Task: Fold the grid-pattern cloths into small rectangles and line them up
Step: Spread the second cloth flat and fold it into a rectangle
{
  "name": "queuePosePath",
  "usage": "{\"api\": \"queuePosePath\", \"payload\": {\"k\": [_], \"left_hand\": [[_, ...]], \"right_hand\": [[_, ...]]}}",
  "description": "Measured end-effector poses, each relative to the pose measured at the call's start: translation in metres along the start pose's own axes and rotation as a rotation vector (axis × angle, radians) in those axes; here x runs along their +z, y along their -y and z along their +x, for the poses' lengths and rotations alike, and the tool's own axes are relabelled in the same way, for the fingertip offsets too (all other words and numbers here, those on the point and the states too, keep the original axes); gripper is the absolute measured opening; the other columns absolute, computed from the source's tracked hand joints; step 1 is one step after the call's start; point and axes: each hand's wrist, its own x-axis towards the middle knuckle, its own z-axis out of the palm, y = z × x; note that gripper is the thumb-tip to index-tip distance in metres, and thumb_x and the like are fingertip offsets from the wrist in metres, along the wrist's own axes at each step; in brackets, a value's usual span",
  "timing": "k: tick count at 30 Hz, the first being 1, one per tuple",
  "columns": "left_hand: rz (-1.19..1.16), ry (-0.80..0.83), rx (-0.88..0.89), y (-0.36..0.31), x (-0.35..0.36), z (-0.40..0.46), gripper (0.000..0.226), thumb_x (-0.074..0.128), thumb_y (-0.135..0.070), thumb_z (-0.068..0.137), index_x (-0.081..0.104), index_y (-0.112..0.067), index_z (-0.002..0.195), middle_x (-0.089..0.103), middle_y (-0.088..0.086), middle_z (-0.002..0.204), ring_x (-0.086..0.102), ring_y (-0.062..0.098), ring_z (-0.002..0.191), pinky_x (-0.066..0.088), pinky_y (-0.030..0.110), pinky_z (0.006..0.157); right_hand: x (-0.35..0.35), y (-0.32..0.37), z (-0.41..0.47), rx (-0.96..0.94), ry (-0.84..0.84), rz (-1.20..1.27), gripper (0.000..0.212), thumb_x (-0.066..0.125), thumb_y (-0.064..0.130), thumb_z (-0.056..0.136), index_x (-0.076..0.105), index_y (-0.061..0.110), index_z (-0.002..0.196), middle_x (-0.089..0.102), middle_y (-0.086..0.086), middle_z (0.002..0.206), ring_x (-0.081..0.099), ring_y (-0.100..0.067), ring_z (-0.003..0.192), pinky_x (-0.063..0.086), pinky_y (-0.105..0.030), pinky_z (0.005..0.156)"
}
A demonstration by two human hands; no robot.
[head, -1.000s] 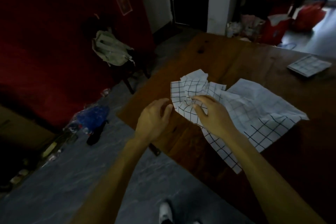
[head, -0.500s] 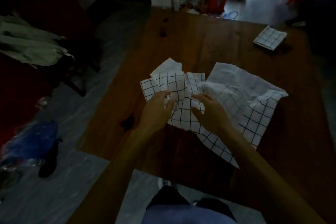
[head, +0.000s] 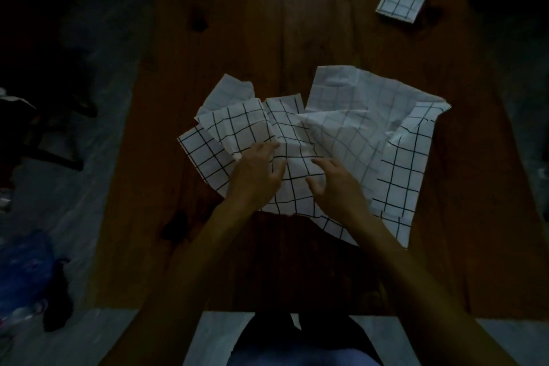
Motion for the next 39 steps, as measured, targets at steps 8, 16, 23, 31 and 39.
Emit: {"api": "queuePosePath", "payload": {"k": [8, 16, 23, 31, 39], "left_hand": [[0.035, 0.020, 0.010, 0.000, 0.017, 0.019, 0.040, 0.053, -0.028, 0.095, 0.049, -0.013, 0.132, 0.051, 0.009, 0.130, 0.049, 0.021, 0.117, 0.034, 0.023, 0.090], [0.028, 0.007, 0.031, -0.007, 0.021, 0.031, 0.042, 0.053, -0.028, 0.095, 0.049, -0.012, 0.133, 0.051, 0.008, 0.131, 0.050, 0.018, 0.117, 0.034, 0.021, 0.089], [0.191, 0.126, 0.225, -0.026, -0.010, 0.050, 0.064, 0.054, 0.003, 0.082, 0.040, -0.019, 0.141, 0.035, 0.013, 0.146, 0.032, 0.028, 0.134, 0.036, 0.041, 0.107], [0.182, 0.236, 0.361, -0.073, -0.059, 0.079, 0.076, 0.057, 0.013, 0.076, 0.043, -0.027, 0.138, 0.022, 0.006, 0.154, 0.019, 0.025, 0.142, 0.032, 0.038, 0.110], [0.139, 0.324, 0.569, -0.111, -0.083, 0.101, 0.033, 0.066, -0.006, 0.076, 0.052, -0.036, 0.074, 0.057, 0.006, 0.120, 0.044, 0.021, 0.126, 0.029, 0.044, 0.114]], "right_hand": [[0.015, -0.004, 0.016, 0.184, -0.016, -0.012, 0.060, 0.050, 0.046, 0.093, 0.035, 0.015, 0.142, 0.043, -0.007, 0.142, 0.049, -0.026, 0.122, 0.042, -0.043, 0.099], [0.015, -0.006, 0.026, 0.246, -0.031, 0.049, 0.061, 0.056, 0.031, 0.093, 0.030, 0.014, 0.145, 0.058, -0.011, 0.126, 0.056, -0.028, 0.113, 0.043, -0.051, 0.098], [-0.023, 0.018, 0.026, -0.097, -0.078, 0.186, 0.053, 0.051, 0.004, 0.093, 0.038, 0.019, 0.142, 0.060, -0.007, 0.111, 0.058, -0.018, 0.088, 0.052, -0.029, 0.075], [-0.097, 0.047, 0.028, -0.252, -0.005, 0.186, 0.062, 0.054, -0.003, 0.090, 0.035, 0.021, 0.144, 0.058, -0.007, 0.125, 0.057, -0.010, 0.105, 0.042, -0.011, 0.078], [-0.174, 0.048, 0.023, -0.359, -0.210, 0.169, 0.026, 0.054, -0.002, 0.088, 0.058, 0.016, 0.106, 0.065, -0.006, 0.099, 0.061, -0.019, 0.088, 0.052, -0.032, 0.076]]}}
